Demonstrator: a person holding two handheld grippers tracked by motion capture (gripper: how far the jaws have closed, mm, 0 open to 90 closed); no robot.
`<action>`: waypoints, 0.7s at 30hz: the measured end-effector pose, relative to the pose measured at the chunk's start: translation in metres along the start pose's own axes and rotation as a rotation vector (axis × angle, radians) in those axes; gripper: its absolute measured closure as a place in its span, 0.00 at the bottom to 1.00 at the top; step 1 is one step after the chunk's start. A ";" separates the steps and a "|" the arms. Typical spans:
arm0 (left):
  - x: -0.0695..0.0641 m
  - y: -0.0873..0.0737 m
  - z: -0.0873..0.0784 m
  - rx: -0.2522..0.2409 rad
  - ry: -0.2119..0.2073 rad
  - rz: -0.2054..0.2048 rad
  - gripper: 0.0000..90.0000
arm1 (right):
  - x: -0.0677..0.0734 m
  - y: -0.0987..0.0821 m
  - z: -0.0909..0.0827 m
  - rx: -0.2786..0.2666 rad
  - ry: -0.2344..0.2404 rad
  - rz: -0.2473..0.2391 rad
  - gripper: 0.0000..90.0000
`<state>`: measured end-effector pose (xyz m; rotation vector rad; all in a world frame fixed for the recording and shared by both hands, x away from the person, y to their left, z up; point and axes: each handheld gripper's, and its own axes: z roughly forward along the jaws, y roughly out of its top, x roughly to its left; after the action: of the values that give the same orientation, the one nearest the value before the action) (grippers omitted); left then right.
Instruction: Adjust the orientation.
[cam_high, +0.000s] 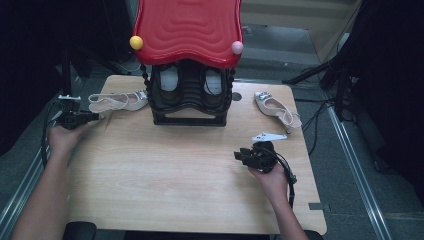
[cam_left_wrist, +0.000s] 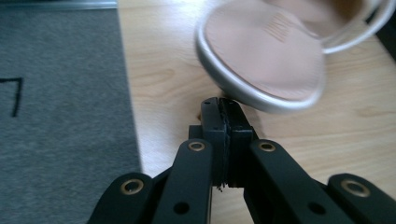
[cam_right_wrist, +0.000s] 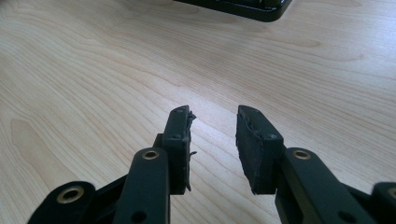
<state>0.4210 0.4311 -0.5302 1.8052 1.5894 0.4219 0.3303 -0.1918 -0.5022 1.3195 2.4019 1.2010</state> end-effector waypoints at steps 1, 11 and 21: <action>0.000 0.000 0.000 0.000 0.000 0.000 1.00 | 0.000 0.000 0.000 0.000 0.000 0.000 0.74; 0.000 0.004 0.012 0.014 -0.007 -0.001 1.00 | -0.003 -0.005 -0.005 -0.002 -0.017 0.007 0.74; -0.023 0.000 0.008 0.053 -0.074 0.010 1.00 | -0.003 -0.004 -0.005 -0.004 -0.013 0.006 0.74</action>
<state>0.4216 0.4065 -0.5320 1.8474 1.5550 0.3169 0.3266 -0.1979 -0.5025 1.3303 2.3869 1.1946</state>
